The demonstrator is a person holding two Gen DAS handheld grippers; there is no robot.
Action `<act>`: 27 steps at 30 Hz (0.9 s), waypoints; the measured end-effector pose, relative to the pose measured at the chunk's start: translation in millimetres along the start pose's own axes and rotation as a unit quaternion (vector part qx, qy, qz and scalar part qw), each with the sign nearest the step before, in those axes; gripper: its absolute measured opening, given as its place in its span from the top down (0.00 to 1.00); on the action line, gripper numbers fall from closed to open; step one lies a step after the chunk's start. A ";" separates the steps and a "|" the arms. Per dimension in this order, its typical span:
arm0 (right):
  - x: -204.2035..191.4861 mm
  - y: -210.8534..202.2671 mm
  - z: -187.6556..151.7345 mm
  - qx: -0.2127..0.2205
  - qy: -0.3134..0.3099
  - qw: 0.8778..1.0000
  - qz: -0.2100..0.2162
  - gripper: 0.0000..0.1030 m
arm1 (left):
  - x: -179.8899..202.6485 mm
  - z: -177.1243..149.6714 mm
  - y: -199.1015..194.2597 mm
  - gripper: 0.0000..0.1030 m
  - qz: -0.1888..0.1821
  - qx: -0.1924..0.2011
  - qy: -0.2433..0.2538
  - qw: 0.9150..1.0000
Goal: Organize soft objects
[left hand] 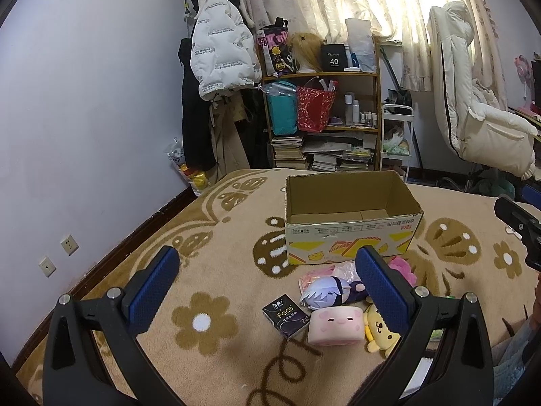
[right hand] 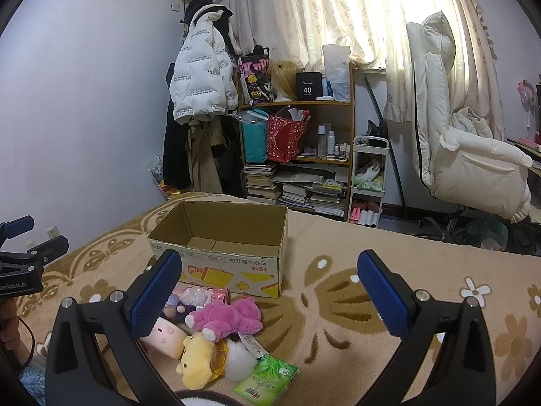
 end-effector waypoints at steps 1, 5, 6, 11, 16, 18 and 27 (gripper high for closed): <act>-0.2 0.2 0.0 0.000 0.000 1.000 0.000 0.00 | 0.3 -0.2 1.0 0.00 -0.001 -0.001 0.001 1.000; -0.1 0.3 -0.3 0.000 0.000 1.000 0.000 0.00 | 1.8 -0.7 0.8 0.00 -0.002 -0.001 0.003 1.000; -0.2 0.5 -0.4 -0.001 0.000 1.000 0.000 0.00 | 1.7 -0.6 0.7 0.00 -0.001 -0.001 0.003 1.000; -0.2 0.6 -0.5 -0.001 -0.001 1.000 0.000 0.00 | 2.4 -0.6 1.0 0.00 -0.003 -0.001 0.005 1.000; -0.4 0.8 -0.5 -0.001 -0.001 1.000 0.000 0.00 | 3.3 -0.5 1.1 0.00 -0.003 -0.001 0.005 1.000; -0.5 0.9 -0.6 -0.002 -0.001 1.000 0.000 0.00 | 3.3 -0.5 1.0 0.00 -0.002 -0.001 0.005 1.000; -0.6 0.9 -0.7 -0.002 -0.001 1.000 0.000 0.00 | 3.4 -0.5 1.1 0.00 -0.002 0.000 0.005 1.000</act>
Point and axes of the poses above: each gripper's, at about its wrist camera, not at the fingertips, and y roughly the way its jaws point, x to its right, z to its top, the point moved 5 cm from there along y, roughly the way its jaws point, and after that the axes turned 3 degrees about z, right-handed, at the moved point
